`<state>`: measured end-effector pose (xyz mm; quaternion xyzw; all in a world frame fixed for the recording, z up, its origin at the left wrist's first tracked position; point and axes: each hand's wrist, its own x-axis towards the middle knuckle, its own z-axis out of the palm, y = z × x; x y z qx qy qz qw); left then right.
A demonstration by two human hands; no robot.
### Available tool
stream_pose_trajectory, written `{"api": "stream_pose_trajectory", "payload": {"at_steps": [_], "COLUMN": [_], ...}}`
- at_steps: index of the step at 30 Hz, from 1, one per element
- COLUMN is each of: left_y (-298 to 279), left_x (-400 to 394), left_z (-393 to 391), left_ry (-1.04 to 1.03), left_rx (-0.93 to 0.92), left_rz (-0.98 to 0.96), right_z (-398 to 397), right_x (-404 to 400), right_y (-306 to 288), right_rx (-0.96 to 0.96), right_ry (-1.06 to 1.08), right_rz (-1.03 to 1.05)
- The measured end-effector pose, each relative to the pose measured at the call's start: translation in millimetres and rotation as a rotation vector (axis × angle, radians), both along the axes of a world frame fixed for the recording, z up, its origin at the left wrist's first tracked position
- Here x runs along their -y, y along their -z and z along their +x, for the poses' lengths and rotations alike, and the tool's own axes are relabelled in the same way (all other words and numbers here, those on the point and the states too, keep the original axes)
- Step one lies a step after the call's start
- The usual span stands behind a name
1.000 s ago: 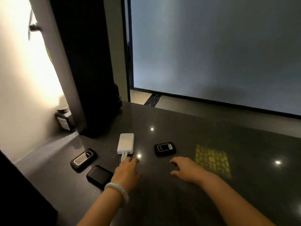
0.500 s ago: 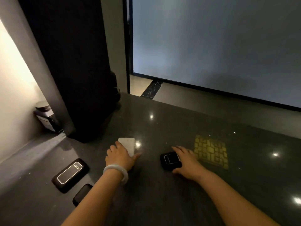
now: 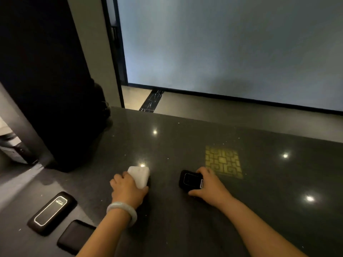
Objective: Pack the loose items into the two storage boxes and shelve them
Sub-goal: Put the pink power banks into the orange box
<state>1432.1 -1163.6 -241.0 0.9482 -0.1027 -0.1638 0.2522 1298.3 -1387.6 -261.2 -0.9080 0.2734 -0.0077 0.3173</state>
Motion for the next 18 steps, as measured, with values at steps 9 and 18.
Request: {"api": "stream_pose_trajectory", "payload": {"at_steps": [9, 18], "left_y": [-32, -77], "left_x": [60, 152], "left_z": [-115, -286], "left_ry": [0.324, 0.718], "left_rx": [0.055, 0.036], "left_rz": [-0.283, -0.440], "right_z": [-136, -365], "right_x": [11, 10], "right_y": [-68, -131], "right_rx": [0.158, 0.518], "right_ry": [0.263, 0.723], "right_rz": [0.152, 0.280]}}
